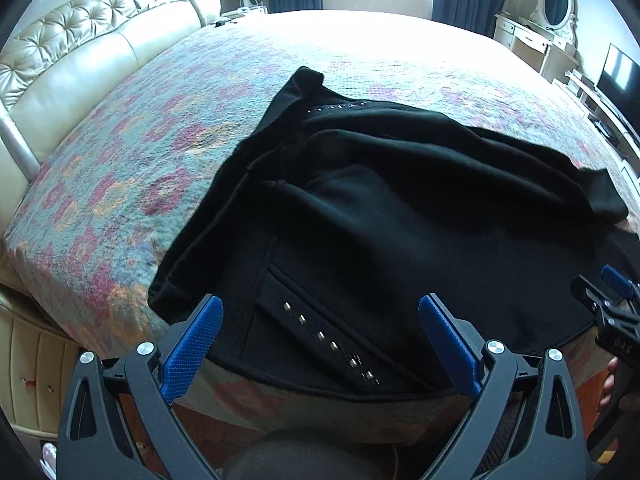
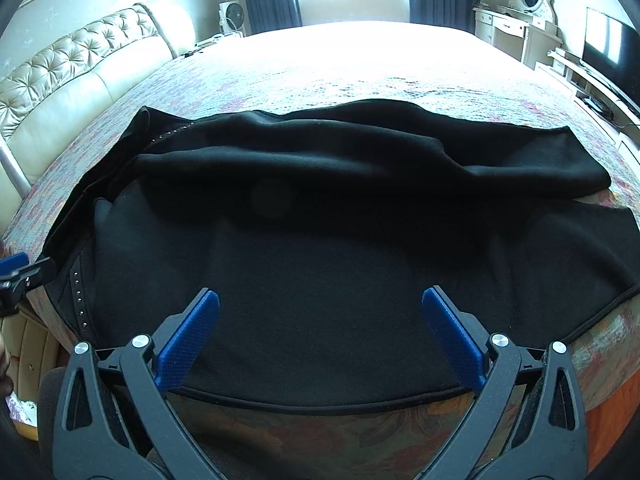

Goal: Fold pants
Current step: 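Position both grippers open above the black garment's edge, then grasp the studded edge of the black garment with the left gripper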

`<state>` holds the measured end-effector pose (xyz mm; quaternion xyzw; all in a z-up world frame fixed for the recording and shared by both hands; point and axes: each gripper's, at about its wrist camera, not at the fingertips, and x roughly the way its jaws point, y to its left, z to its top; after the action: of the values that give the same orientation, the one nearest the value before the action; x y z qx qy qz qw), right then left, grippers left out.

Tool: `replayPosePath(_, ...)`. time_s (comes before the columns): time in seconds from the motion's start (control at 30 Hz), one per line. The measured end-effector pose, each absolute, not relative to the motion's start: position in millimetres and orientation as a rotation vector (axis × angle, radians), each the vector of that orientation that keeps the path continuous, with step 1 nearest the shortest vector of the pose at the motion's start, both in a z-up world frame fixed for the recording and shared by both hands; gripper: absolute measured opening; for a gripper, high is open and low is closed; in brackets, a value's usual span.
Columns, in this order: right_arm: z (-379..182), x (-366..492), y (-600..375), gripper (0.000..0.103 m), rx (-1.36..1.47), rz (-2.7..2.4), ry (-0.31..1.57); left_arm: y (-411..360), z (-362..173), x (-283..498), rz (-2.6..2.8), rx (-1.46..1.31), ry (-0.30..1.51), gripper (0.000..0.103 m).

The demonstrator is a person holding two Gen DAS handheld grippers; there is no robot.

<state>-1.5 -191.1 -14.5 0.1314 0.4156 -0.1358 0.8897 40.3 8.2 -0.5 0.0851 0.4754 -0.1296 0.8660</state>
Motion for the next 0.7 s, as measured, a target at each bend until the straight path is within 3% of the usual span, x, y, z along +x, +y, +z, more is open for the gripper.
replayPosePath(0.3, -13.4, 19.8, -186.8, 0.101, 0.227, -0.226, 0.858, -7.4, 11.8, 149.5, -0.206, 0.291, 0.869, 0.097)
replayPosePath(0.53, -38.1, 24.8, -182.4, 0.101, 0.299, -0.161, 0.974, -37.0, -27.7, 245.4, -0.127, 0.388, 0.924, 0.097)
replayPosePath(0.7, -46.4, 25.6, -182.9, 0.101, 0.338, -0.153, 1.006, -35.2, -44.5, 272.6, -0.119, 0.422, 0.934, 0.097)
